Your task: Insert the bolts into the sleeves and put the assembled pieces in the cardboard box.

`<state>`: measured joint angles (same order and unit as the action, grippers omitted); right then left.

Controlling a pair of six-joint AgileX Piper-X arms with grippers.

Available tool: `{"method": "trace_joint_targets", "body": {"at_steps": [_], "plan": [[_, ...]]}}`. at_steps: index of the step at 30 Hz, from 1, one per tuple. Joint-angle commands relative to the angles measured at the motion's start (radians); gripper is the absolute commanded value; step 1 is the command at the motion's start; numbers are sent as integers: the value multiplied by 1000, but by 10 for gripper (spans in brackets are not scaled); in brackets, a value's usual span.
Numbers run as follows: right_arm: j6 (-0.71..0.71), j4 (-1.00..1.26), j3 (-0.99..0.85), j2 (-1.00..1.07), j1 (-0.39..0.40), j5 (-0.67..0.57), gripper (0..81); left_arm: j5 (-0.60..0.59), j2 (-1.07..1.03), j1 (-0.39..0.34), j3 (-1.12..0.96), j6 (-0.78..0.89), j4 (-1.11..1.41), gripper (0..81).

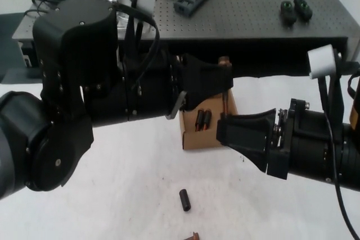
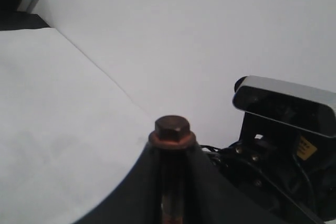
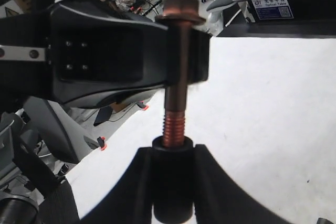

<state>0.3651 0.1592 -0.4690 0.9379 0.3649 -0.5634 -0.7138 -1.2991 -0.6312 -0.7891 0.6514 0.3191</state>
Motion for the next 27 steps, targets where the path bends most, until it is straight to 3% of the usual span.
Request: {"method": "trace_joint_targets", "body": {"at_steps": [1, 4, 6, 7, 11, 12, 16, 19, 25, 27], "plan": [[1, 66, -15, -4, -1, 44, 14, -15, 4, 0, -2, 38, 48, 7], [1, 122, -15, -4, -1, 59, 14, -26, 4, 0, -2, 38, 48, 3], [1, 150, -15, -4, -1, 59, 14, -46, 4, 0, -2, 36, 48, 52], [1, 154, -15, -4, -1, 59, 14, -53, 4, 0, -2, 36, 48, 101], [1, 154, -15, -4, -1, 75, 14, -34, 4, 0, -2, 23, 48, 477], [1, 158, -15, -4, -1, 93, 14, -12, 4, 0, -2, 23, 42, 527], [-18, 163, -15, -2, -21, 184, 14, 80, 4, 0, -2, 7, 42, 491], [-118, 191, -15, -2, -57, 215, 14, 138, 4, 0, -2, -66, 42, 488], [-250, 358, -15, 1, -96, 335, 14, 153, 4, 0, -2, -172, 49, 482], [-378, 400, -15, 4, -96, 376, 14, 153, 4, 0, -2, -213, 49, 482]]}}
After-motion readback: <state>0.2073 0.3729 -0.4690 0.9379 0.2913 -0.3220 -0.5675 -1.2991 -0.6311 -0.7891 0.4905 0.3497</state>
